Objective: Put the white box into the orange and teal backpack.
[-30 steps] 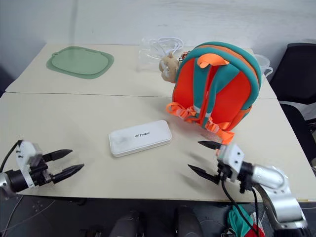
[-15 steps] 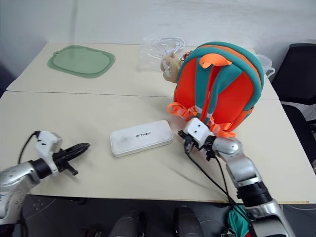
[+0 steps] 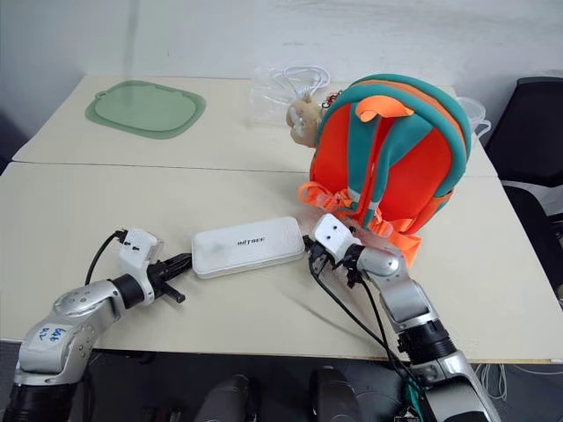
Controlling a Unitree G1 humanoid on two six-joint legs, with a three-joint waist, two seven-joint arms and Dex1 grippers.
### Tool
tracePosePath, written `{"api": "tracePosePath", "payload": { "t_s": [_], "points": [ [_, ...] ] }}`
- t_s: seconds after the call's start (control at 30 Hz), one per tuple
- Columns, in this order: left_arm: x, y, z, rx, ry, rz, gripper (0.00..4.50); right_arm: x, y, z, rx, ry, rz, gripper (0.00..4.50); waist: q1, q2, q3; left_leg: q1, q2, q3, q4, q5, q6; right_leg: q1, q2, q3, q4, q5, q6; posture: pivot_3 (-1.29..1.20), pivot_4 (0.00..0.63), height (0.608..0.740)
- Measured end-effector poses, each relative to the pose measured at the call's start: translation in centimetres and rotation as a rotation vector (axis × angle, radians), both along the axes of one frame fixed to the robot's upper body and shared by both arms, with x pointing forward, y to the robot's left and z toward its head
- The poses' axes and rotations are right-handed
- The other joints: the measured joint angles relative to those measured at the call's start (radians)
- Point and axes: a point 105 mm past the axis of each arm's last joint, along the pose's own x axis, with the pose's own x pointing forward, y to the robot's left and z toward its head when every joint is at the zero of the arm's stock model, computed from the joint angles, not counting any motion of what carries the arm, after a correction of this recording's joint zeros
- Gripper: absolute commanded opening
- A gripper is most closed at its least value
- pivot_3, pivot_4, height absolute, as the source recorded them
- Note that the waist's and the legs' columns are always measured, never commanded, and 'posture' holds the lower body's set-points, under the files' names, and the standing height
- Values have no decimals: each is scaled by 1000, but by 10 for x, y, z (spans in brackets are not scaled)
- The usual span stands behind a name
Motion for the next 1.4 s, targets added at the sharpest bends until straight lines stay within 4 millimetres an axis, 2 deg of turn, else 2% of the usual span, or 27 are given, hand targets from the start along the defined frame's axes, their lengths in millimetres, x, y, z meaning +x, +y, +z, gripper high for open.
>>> {"api": "tracePosePath", "payload": {
  "t_s": [0.13, 0.23, 0.37, 0.57, 0.73, 0.8, 0.9, 0.97, 1.03, 1.1, 1.2, 1.4],
  "points": [
    [8, -5, 8, 16, -11, -68, 24, -32, 12, -4, 18, 73, 154, 0, 1, 0, 0, 0, 0, 0, 0, 0, 0, 0, 0, 0, 0, 0, 0, 0, 150, 740],
    [9, -7, 3, 33, 27, -123, 24, -45, 7, -10, -14, 124, 184, 0, 0, 0, 0, 0, 0, 0, 0, 0, 0, 0, 0, 0, 0, 0, 0, 0, 150, 740],
    [12, -10, 2, 51, 42, -164, 24, -49, 1, -11, -33, 137, 169, 0, 1, 0, 0, 0, 0, 0, 0, 0, 0, 0, 0, 0, 0, 0, 0, 0, 150, 740],
    [15, 1, 3, 86, 44, -154, 24, -45, -15, -8, -58, 123, 112, 0, -1, 0, 0, 1, 0, 0, 0, 0, 0, 0, 0, 0, 0, 0, 0, 0, 150, 740],
    [3, 46, 11, 76, 167, -124, 1549, -40, -30, -4, -69, 113, 71, 0, -10, 0, 0, 1, 0, 0, -2, 0, -1, 0, 1, 0, 0, 0, -1, 0, 150, 740],
    [-3, 57, 14, 25, 241, -116, 2162, -37, -35, -4, -76, 116, 58, 0, -6, 0, 0, 1, 0, 0, -1, 0, -1, 0, 0, 0, 0, 0, -1, 0, 150, 740],
    [-4, 55, 21, -105, 340, -133, 3064, -33, -36, -1, -76, 102, 64, 0, 1, 0, 0, 0, 0, -1, 0, 0, 0, -1, 0, 0, 0, 0, -1, 0, 150, 740],
    [1, 49, 30, -229, 427, -130, 3716, -29, -36, 4, -77, 88, 67, 0, 7, -1, 1, -1, 0, -2, 1, 0, 0, 0, 0, -2, 0, 0, 0, 0, 150, 740],
    [8, 46, 33, -272, 544, -83, 4346, -26, -34, 8, -75, 68, 78, 0, 7, -1, 1, -1, -1, -2, 2, 0, 0, 0, 0, -1, 0, 0, 0, 0, 150, 740],
    [13, 40, 38, -307, 618, -71, 4346, -25, -33, 8, -76, 71, 85, 0, 4, -1, 1, -1, -2, -1, 2, 1, 0, 0, 0, -1, 0, 0, 0, 0, 150, 740],
    [19, 20, 37, -394, 716, -105, 4346, -24, -30, 3, -74, 85, 100, 0, 5, -1, 1, -1, -2, -1, 3, 1, 0, 0, 0, -1, 1, 0, 0, 0, 150, 740],
    [11, -9, 33, -400, 879, -209, 4346, -24, -21, 4, -76, 69, 130, 0, 2, 0, 0, -1, -1, 0, 5, 1, -1, 0, 0, 1, 2, 0, 0, 0, 150, 740]
  ]
}}
